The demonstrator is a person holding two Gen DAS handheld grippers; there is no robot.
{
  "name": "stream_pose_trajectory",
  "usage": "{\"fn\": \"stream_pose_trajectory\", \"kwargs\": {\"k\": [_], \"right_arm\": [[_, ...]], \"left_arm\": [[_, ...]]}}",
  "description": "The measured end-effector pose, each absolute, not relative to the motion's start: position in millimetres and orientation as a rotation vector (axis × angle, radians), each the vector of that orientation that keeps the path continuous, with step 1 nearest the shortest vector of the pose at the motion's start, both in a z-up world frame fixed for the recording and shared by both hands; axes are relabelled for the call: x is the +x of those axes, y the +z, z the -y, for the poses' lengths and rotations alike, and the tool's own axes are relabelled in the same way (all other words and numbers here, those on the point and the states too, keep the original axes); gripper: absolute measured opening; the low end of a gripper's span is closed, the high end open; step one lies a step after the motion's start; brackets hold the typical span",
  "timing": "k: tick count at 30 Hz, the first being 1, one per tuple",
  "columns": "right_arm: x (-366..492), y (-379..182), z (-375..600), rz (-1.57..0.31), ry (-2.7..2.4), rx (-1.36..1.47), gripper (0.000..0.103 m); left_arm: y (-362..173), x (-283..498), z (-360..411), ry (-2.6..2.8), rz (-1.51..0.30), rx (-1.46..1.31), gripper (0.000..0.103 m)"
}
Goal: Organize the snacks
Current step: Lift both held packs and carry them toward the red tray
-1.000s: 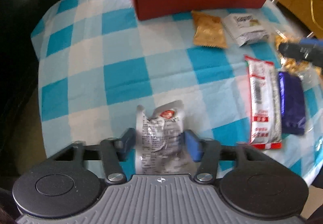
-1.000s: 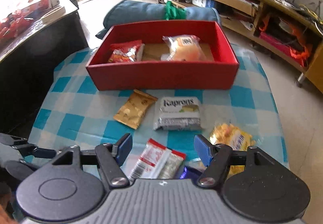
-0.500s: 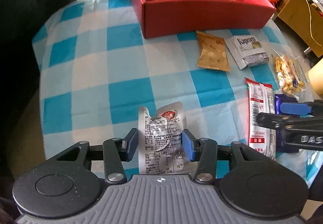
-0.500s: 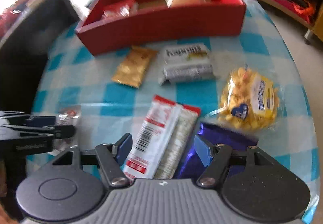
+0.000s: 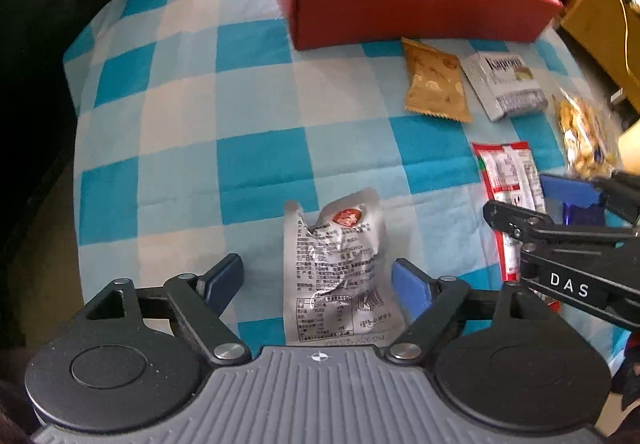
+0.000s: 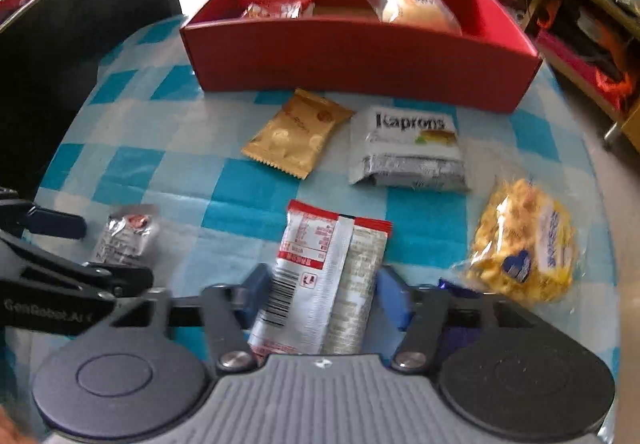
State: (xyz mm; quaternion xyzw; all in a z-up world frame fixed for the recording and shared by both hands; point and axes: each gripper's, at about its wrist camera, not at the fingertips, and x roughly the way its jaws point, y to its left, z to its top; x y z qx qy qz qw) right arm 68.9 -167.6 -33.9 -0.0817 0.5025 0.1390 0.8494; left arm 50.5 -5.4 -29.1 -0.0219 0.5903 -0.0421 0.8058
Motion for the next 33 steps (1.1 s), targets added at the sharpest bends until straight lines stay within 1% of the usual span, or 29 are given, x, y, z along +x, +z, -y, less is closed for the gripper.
{"fn": "stream_pose_trajectory", "kwargs": {"k": [3,7,9,11,12,13,14,19,33], "right_arm": [[70.5,-30.3,173.4,-1.06,0.306,-0.151,0.049],[70.5,-19.9,172.9,-1.03,0.315,-0.129,0.048],[71.5,-16.2,173.5,-1.019,0.317,-0.117,0.048],[72.2,-12.1,176.2,-1.006,0.314,-0.106,0.047],[72.7,-10.0,177.1,-1.0,0.315,-0.102,0.047],[72.6,-8.3,178.3,-0.995,0.315,-0.096,0.047],[72.2,-6.7,179.3,-0.99,0.316,-0.093,0.047],[69.4,0.2,181.2,-0.969,0.327,-0.088,0.047],[83.8,11.0,190.8,-0.935,0.298,-0.056,0.047]], "left_arm": [[-29.5,50.7,0.8,-0.072,-1.269,-0.078,0.087],[-31.5,56.1,3.1,-0.056,-1.267,-0.105,0.092],[-31.9,57.4,8.3,-0.04,-1.247,-0.087,0.09],[-32.2,55.1,16.6,-0.025,-1.226,-0.014,0.081],[-31.5,52.6,18.8,-0.028,-1.213,0.002,0.078],[-29.8,50.5,18.7,-0.032,-1.208,0.003,0.068],[-27.7,48.6,18.8,-0.033,-1.201,0.008,0.062],[-25.1,48.4,14.6,-0.035,-1.204,-0.019,0.06],[11.6,74.5,28.9,-0.072,-1.068,0.006,0.06]]}}
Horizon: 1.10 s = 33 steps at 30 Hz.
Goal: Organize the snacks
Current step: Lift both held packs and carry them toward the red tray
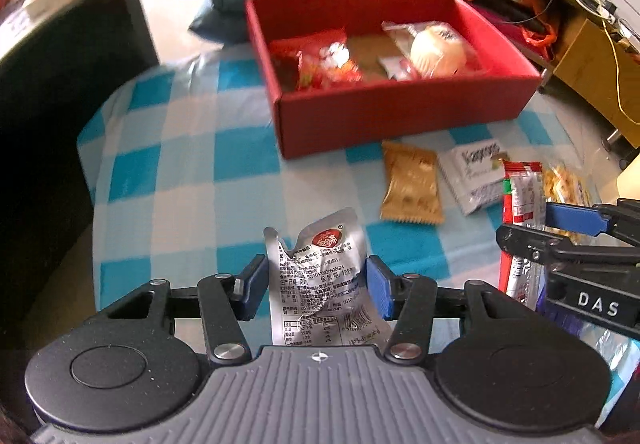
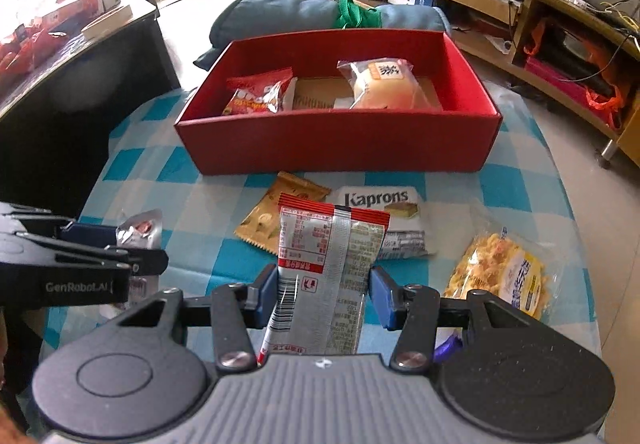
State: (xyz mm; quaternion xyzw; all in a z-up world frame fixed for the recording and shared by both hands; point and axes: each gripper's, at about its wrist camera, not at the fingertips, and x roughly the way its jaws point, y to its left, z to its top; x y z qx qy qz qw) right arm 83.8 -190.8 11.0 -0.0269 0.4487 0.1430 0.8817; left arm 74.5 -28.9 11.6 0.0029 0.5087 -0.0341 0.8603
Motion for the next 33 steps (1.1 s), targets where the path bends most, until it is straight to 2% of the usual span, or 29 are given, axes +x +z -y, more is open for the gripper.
{"fn": "stream_pose_trajectory", "kwargs": {"k": [33], "right_arm": [[140.2,56.0,204.5,-0.771,0.266,0.037,0.045]], "left_arm": [[52.1,141.4,57.3,-0.147,-0.929,0.02,0.061]]}}
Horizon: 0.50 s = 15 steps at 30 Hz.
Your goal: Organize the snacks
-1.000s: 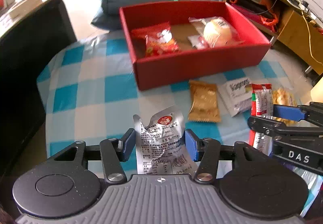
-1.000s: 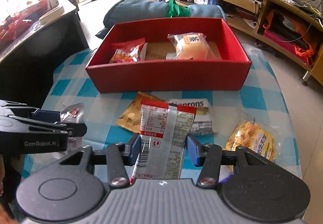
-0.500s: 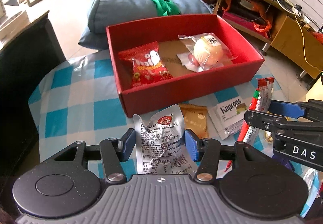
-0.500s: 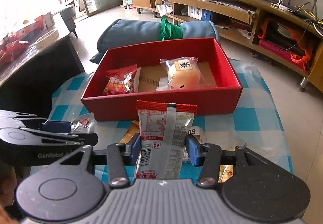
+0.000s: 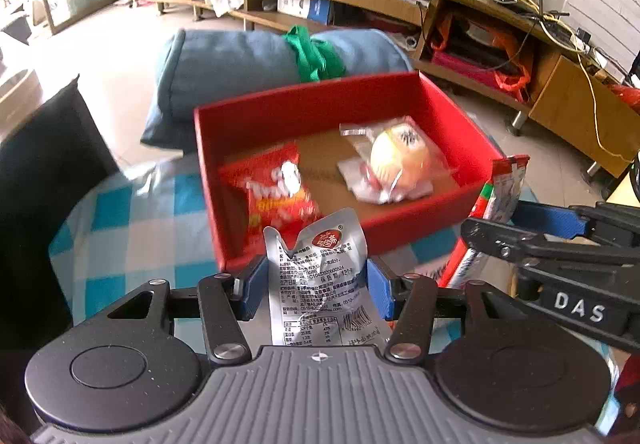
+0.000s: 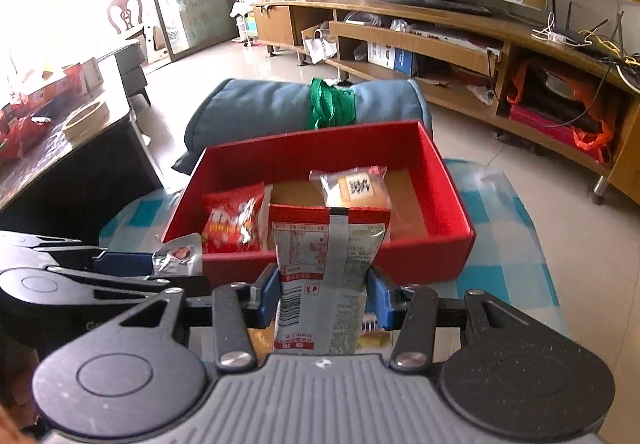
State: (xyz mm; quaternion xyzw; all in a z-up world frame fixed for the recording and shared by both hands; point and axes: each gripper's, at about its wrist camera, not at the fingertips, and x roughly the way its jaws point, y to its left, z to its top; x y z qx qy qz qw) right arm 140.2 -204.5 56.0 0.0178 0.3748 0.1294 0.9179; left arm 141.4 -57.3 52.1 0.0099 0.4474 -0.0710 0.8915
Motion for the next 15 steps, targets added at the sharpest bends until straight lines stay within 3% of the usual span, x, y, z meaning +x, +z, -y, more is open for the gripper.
{"fn": "stream_pose_trajectory", "kwargs": {"k": [8,11,15], "right_arm": [[175.8,59.9,204.2,-0.745,0.253,0.044,0.045],[195.4,60.0,204.4,-0.745,0.258,0.058,0.037],[226.8,51.9,198.9,-0.744,0.248,0.057,0.037]], "left_arm": [[54.3,177.3,63.8,-0.129,-0.901,0.032,0.061],[51.3,191.8,65.0,-0.118,-0.903,0.04,0.061],[42.1,212.9,66.5,-0.092,-0.908,0.06,0.061]]}}
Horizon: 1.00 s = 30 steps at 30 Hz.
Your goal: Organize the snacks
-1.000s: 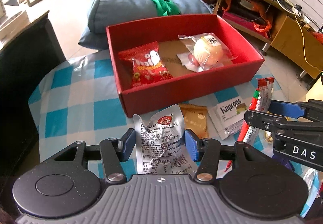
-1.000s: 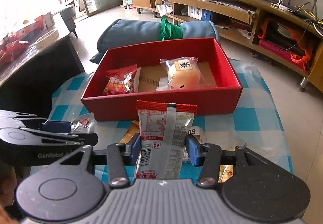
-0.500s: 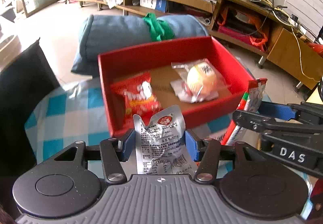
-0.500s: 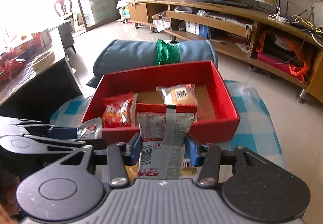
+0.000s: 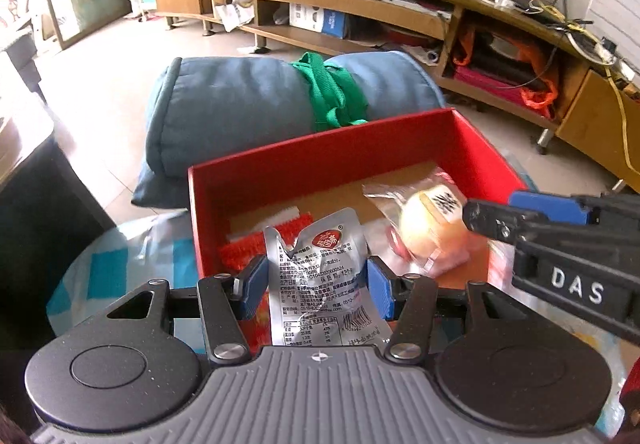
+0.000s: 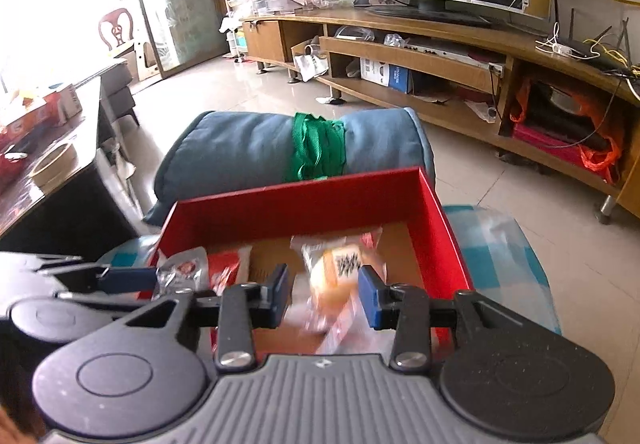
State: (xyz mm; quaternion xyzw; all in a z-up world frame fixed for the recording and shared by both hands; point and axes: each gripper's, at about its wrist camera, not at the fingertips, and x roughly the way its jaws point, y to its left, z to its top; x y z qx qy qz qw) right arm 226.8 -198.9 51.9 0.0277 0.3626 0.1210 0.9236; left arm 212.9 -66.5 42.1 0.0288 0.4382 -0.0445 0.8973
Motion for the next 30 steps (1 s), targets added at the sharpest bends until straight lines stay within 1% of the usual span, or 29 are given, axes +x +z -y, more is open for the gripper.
{"fn": "stream_pose_trajectory", "kwargs": {"k": [4,7,8,9,11,14,16,18,21,24,26,28,30], "right_arm": [[246.5,34.6,204.1,-0.795,0.229,0.075,0.037],[231.5,27.2,227.4,-0.875,0.203,0.101,0.037],[221.3,25.3,235.8,-0.892,0.182,0.105,0.04],[204.9,28.1,243.9,-0.868,0.18,0.104,0.046],[178.3,28.0,256.5,-0.923,0.095,0.118,0.064],[138.5,15.9,270.5,-0.982,0.059,0.223,0.064],[126.4,2.8,265.5,-1.028,0.049,0.232,0.064],[126.1,-7.3,256.1,-1.06,0.062,0.214,0.066],[126.2,-8.1,246.6,-1.051,0.048,0.196,0.069],[120.3,-0.3,254.0,-1.047,0.076,0.296,0.069],[120.4,5.0,243.2,-1.052,0.092,0.241,0.069],[122.9,-4.2,237.0,-1.087,0.086,0.214,0.069],[123.3,-19.1,238.5,-1.15,0.082,0.263,0.07]], "left_arm": [[26.5,230.2,65.4,-0.086,-0.94,0.061,0.061],[17.6,234.4,62.4,-0.105,-0.98,0.041,0.062],[15.7,234.1,61.3,-0.109,-0.986,0.04,0.062],[14.9,232.4,60.4,-0.112,-0.987,0.045,0.062],[13.9,230.0,58.5,-0.117,-0.989,0.051,0.061],[16.9,228.0,56.3,-0.117,-0.983,0.042,0.061],[19.1,227.5,56.7,-0.117,-0.975,0.046,0.061],[20.0,226.6,58.6,-0.114,-0.968,0.052,0.061],[22.5,223.9,60.6,-0.116,-0.952,0.071,0.062],[22.2,222.5,59.1,-0.132,-0.955,0.071,0.062],[19.1,223.3,59.0,-0.131,-0.963,0.072,0.062],[16.0,225.6,59.5,-0.129,-0.974,0.074,0.062],[15.4,225.5,59.4,-0.132,-0.975,0.079,0.062]]}}
